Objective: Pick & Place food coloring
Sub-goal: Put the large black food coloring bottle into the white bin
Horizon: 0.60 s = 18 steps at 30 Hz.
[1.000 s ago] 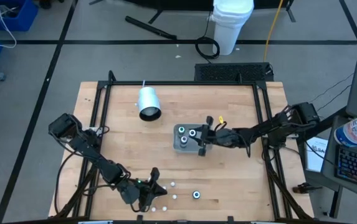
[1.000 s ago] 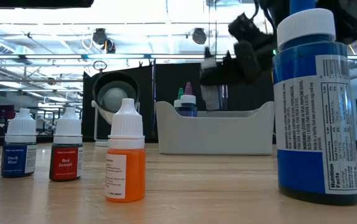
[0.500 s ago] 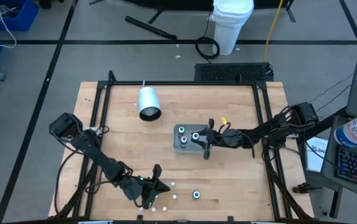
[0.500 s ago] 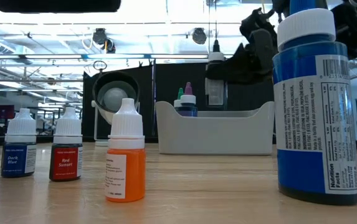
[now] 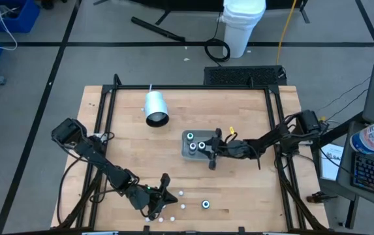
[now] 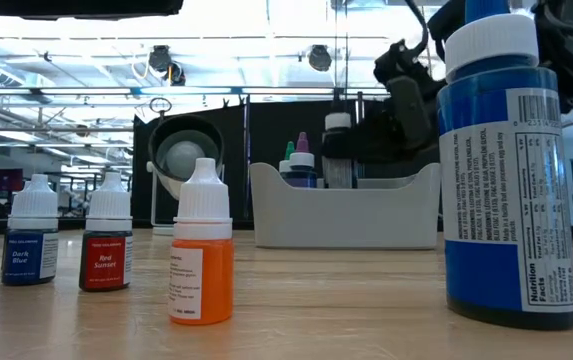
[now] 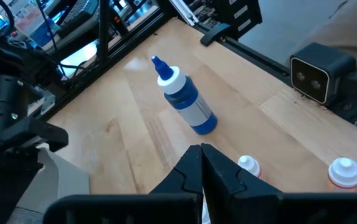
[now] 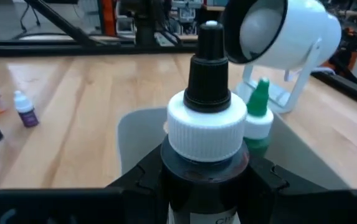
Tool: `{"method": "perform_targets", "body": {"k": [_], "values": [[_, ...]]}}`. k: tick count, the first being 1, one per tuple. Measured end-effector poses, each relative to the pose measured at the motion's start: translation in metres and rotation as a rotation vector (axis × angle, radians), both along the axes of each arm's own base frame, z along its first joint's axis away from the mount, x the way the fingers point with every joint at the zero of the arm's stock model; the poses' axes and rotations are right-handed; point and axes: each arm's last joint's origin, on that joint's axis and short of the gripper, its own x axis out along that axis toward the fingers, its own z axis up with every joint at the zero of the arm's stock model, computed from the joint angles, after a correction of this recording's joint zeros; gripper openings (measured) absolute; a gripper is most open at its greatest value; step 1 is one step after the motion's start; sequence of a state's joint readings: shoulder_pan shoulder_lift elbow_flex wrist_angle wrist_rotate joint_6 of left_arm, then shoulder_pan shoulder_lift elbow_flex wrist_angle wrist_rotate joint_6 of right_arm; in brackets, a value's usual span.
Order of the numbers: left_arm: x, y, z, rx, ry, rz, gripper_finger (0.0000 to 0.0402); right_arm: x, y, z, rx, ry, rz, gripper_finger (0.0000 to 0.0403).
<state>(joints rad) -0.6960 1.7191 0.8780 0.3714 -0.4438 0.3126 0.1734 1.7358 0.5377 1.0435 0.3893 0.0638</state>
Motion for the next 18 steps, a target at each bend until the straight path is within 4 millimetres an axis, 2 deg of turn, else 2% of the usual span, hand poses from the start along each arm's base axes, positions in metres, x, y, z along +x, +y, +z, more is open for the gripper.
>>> {"method": "perform_targets", "body": {"k": [9, 18], "values": [[0.000, 0.000, 0.000, -0.002, 0.000, 0.001, 0.0025, 0.003, 0.000, -0.021, 0.022, 0.027, -0.009, 0.0123], [0.000, 0.000, 0.000, -0.007, 0.001, 0.003, 0.0026, 0.005, 0.001, -0.029, 0.034, -0.002, -0.011, 0.0123]]}}
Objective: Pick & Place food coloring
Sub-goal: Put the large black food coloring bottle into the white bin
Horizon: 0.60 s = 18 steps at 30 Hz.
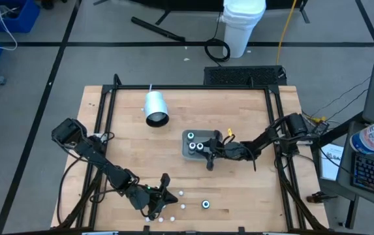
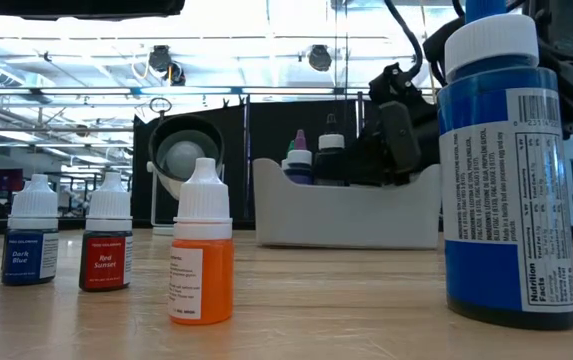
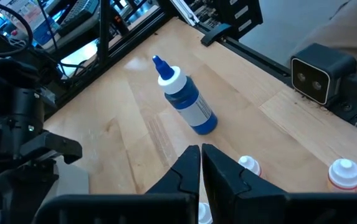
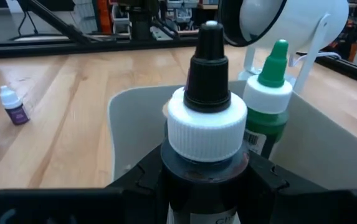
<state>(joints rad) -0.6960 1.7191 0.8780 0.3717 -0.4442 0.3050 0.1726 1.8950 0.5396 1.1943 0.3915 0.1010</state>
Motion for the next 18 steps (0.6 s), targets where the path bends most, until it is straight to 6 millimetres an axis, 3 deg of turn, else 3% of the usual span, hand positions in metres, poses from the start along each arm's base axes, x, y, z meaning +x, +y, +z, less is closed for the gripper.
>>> {"method": "perform_targets", "body": {"k": [10, 18], "values": [[0.0000, 0.0000, 0.0000, -0.011, 0.002, 0.005, 0.0026, -0.0004, 0.0001, -0.0021, 0.016, 0.008, -0.004, 0.0125], [0.0000, 0.0000, 0.0000, -0.016, 0.003, 0.007, 0.0026, -0.0014, 0.0004, 0.0054, 0.008, -0.007, 0.002, 0.0157]]}}
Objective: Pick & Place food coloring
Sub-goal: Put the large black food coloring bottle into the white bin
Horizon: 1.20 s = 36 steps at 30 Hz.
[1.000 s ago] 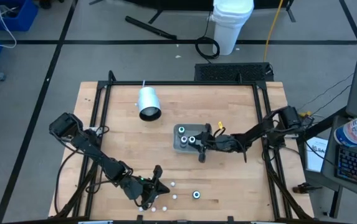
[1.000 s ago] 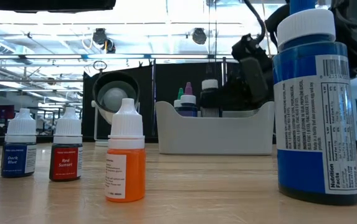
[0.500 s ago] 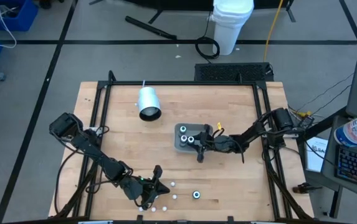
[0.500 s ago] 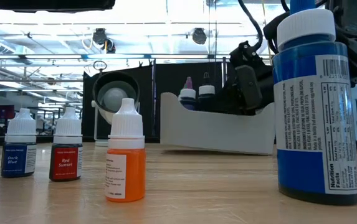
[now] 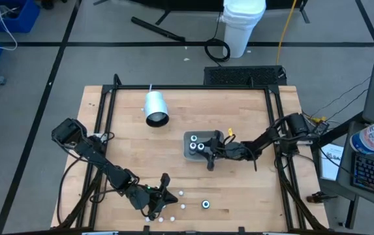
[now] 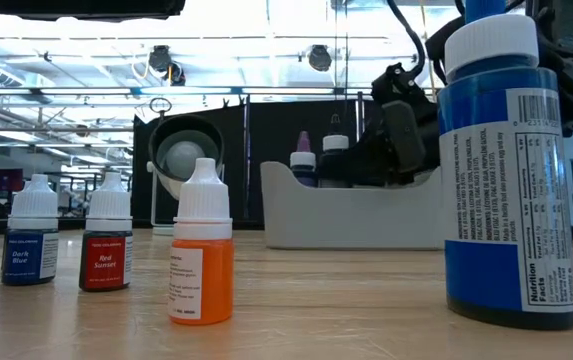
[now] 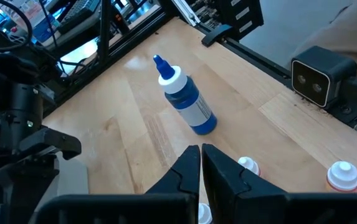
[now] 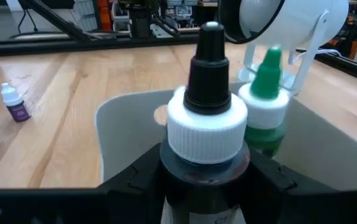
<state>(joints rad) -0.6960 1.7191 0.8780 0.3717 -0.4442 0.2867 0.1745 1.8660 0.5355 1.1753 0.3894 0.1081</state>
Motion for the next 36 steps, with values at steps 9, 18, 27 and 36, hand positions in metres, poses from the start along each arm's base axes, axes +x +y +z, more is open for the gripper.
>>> {"method": "perform_targets", "body": {"k": [9, 18, 27, 36], "values": [[0.000, 0.000, 0.000, -0.001, -0.002, 0.000, 0.0026, -0.003, 0.002, 0.013, -0.016, 0.009, 0.012, 0.0182], [0.000, 0.000, 0.001, -0.005, -0.005, 0.000, 0.0026, -0.011, 0.001, 0.048, -0.082, -0.021, 0.022, 0.0183], [0.001, -0.001, 0.003, -0.036, -0.019, 0.008, 0.0026, -0.054, 0.006, 0.116, -0.108, -0.065, 0.049, 0.0183], [0.001, -0.001, 0.003, -0.066, -0.014, 0.022, 0.0026, -0.091, 0.040, 0.133, -0.086, -0.044, 0.229, 0.0181]]}}
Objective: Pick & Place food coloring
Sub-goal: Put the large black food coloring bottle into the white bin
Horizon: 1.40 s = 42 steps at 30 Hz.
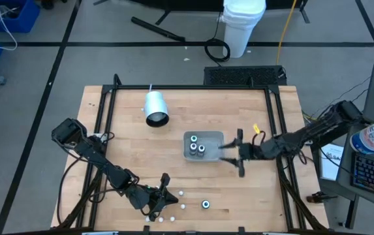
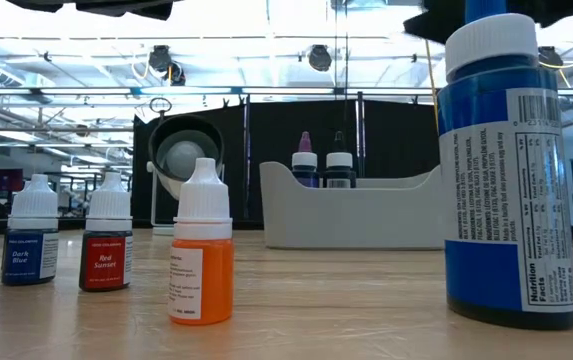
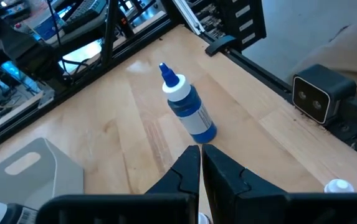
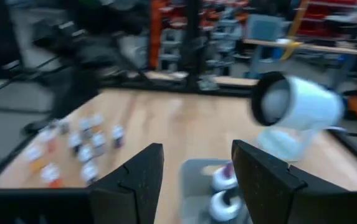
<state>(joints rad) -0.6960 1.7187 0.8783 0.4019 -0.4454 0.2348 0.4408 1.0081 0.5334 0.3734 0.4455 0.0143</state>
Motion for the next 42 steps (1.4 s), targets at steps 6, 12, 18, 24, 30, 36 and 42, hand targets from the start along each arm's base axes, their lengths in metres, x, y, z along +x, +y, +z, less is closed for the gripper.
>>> {"method": "perform_targets", "body": {"k": [6, 12, 18, 24, 30, 36, 42], "values": [[0.000, 0.000, 0.000, -0.004, 0.003, 0.004, 0.0026, -0.016, 0.026, -0.030, 0.015, 0.001, 0.075, 0.0157], [0.000, 0.001, -0.001, 0.006, 0.008, 0.011, 0.0026, -0.034, 0.033, -0.071, 0.025, -0.091, 0.063, 0.0122], [0.003, 0.004, 0.000, 0.000, -0.004, 0.013, 0.0026, -0.046, 0.019, -0.085, 0.000, -0.176, -0.021, 0.0091], [0.009, 0.012, 0.001, -0.005, -0.005, 0.042, 0.0026, -0.051, 0.012, -0.103, 0.008, -0.075, -0.014, 0.0065], [0.016, 0.022, 0.000, -0.023, 0.002, 0.086, 0.0026, -0.052, 0.013, -0.109, 0.000, -0.034, -0.006, 0.0036], [0.019, 0.027, -0.001, -0.046, 0.014, 0.113, 0.0026, -0.052, 0.013, -0.107, 0.013, -0.048, -0.005, 0.0003], [0.017, 0.023, 0.001, -0.075, 0.002, 0.108, 0.0026, -0.052, 0.013, -0.106, 0.061, -0.055, -0.012, 0.0001]]}}
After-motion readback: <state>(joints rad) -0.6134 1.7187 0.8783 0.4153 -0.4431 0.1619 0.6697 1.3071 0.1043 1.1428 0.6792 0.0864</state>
